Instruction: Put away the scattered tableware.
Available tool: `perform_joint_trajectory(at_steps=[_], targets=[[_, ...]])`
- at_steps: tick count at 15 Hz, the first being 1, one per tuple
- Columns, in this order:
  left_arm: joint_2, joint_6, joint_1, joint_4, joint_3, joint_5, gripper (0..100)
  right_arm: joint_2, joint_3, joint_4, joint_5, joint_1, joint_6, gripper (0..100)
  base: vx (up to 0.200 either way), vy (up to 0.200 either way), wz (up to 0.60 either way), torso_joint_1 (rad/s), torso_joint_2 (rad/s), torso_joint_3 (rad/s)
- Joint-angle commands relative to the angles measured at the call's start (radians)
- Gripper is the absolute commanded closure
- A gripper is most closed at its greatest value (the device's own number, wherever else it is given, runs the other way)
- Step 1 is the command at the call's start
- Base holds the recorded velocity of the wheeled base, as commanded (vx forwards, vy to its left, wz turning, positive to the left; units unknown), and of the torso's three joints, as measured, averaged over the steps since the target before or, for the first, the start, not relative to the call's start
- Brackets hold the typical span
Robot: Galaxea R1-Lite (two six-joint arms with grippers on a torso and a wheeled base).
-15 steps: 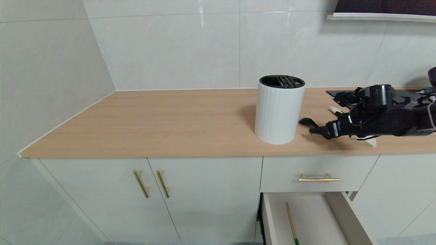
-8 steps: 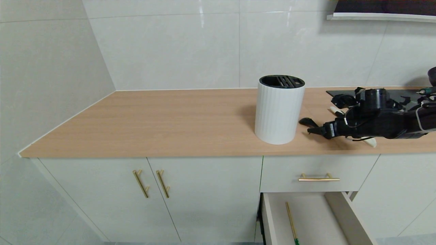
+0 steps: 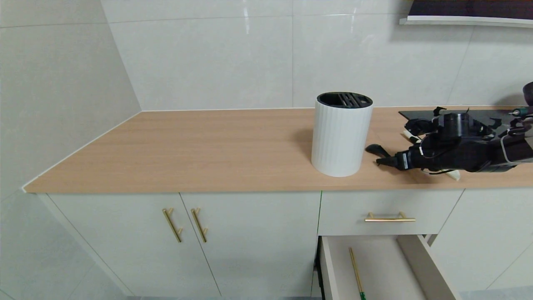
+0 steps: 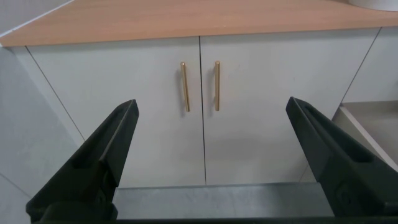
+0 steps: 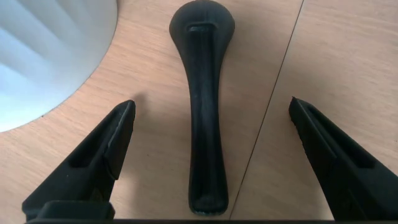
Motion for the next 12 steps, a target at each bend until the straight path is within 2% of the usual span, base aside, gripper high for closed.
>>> perform_joint_trajectory(at_steps=[1,4,5,12], targets=[[0.0,0.0,0.0,-0.001,0.0,0.0,0,0.011,-0.001,0.002,0.0,0.0,0.0,0,0.0,0.0,0.0,0.0,0.0,0.0],[0.0,0.0,0.0,-0.001,0.0,0.0,0,0.015,-0.003,0.002,0.0,0.0,0.0,0,0.0,0.0,0.0,0.0,0.0,0.0],[0.0,0.0,0.0,-0.001,0.0,0.0,0,0.017,-0.003,0.002,0.0,0.0,0.0,100,0.0,0.0,0.0,0.0,0.0,0.0],[0.0,0.0,0.0,-0.001,0.0,0.0,0,0.023,0.007,0.003,-0.002,0.004,-0.002,100,0.0,0.0,0.0,0.0,0.0,0.0]])
